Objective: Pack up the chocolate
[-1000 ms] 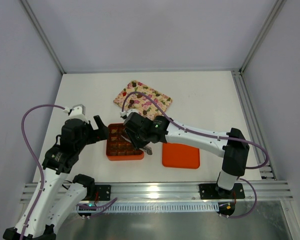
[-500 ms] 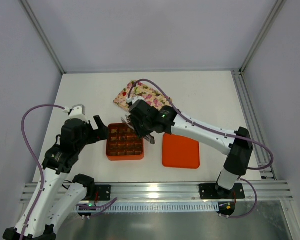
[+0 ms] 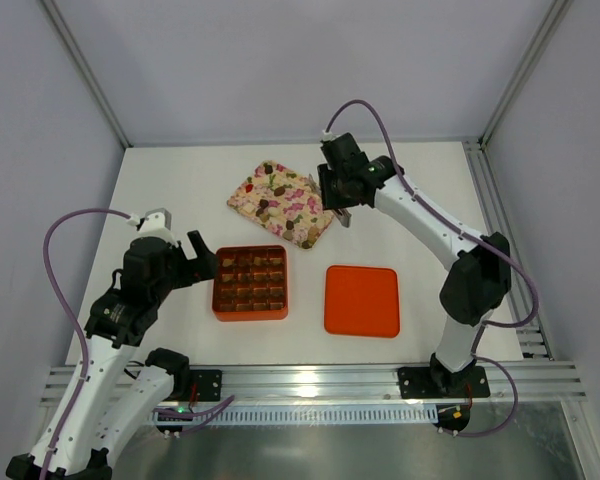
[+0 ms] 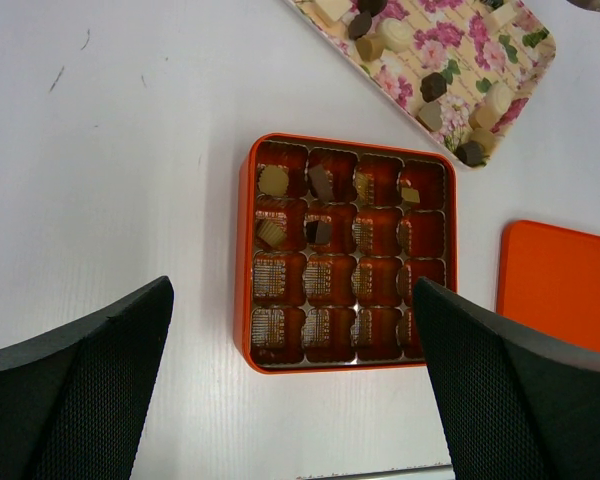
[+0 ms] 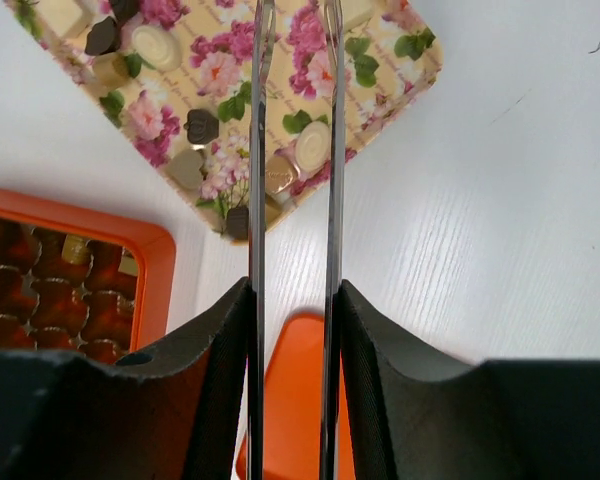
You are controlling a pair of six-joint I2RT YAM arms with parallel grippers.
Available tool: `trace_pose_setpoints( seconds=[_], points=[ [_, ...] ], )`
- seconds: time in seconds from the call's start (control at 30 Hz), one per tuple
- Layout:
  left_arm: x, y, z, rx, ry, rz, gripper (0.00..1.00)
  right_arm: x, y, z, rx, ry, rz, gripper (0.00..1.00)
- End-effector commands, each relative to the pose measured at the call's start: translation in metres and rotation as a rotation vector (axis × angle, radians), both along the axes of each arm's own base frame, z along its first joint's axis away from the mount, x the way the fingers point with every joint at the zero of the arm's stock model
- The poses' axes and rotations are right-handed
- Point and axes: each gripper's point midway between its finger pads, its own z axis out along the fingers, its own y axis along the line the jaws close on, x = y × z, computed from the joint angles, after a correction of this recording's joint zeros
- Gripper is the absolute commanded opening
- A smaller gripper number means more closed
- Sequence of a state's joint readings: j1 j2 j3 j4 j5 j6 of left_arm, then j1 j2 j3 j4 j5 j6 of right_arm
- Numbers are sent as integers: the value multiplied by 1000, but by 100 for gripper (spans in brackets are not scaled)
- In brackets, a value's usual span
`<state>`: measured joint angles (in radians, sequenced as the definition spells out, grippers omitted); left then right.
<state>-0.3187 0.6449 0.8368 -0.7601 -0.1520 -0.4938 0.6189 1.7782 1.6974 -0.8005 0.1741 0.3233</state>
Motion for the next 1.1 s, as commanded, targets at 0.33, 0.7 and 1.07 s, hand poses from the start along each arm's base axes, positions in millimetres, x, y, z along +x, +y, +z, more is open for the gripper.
trace_pose_setpoints(
  seconds=[0.33,0.7,1.07],
  points=[
    [3,-2,7,-13,-21,-2,100,40,1,-21,-33,34,26,44],
    [3,-3,6,-11,-15,-6,100,47,-8,-46,-79,72,19,44],
    [4,-3,5,-9,-11,-4,100,52,-14,-52,-104,75,19,48]
  ],
)
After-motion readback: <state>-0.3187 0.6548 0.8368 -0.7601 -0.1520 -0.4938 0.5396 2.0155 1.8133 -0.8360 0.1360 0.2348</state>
